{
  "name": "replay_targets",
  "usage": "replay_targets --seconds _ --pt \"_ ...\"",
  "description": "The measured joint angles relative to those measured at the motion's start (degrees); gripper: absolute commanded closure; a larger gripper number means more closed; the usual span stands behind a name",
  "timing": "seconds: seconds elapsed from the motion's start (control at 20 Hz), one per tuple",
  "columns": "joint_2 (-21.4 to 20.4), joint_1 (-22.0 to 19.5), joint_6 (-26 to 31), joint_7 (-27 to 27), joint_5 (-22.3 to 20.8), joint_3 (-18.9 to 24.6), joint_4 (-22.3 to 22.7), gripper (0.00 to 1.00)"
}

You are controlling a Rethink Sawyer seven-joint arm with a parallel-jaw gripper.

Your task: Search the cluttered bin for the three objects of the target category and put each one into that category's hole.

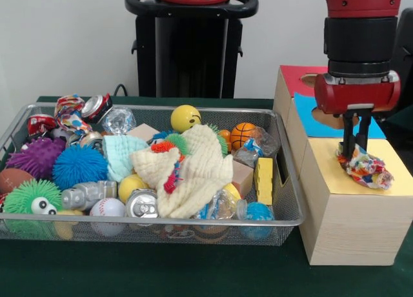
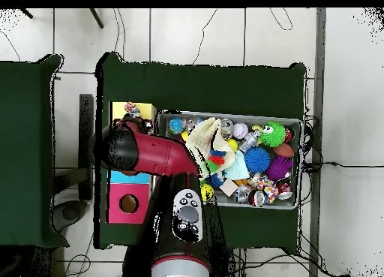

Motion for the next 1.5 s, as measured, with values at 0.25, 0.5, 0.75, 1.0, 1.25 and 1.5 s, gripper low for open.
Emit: replay_targets --seconds 0.25,0.5,0.75,1.0,1.25,1.5 --pt "0.0 0.3 0.0 0.0 1.2 0.0 0.2 1.0" --pt "0.4 0.4 -0.3 0.0 1.4 0.0 0.5 1.0" --pt "1.8 0.5 -2.4 0.0 1.4 0.3 0.7 1.0" --pt "3.5 0.4 -5.2 0.0 1.4 1.5 1.3 1.0" --pt "4.9 -1.1 -7.9 0.0 1.4 3.9 2.5 1.0" --pt "5.3 -3.0 -10.5 0.0 1.4 6.3 3.2 1.0"
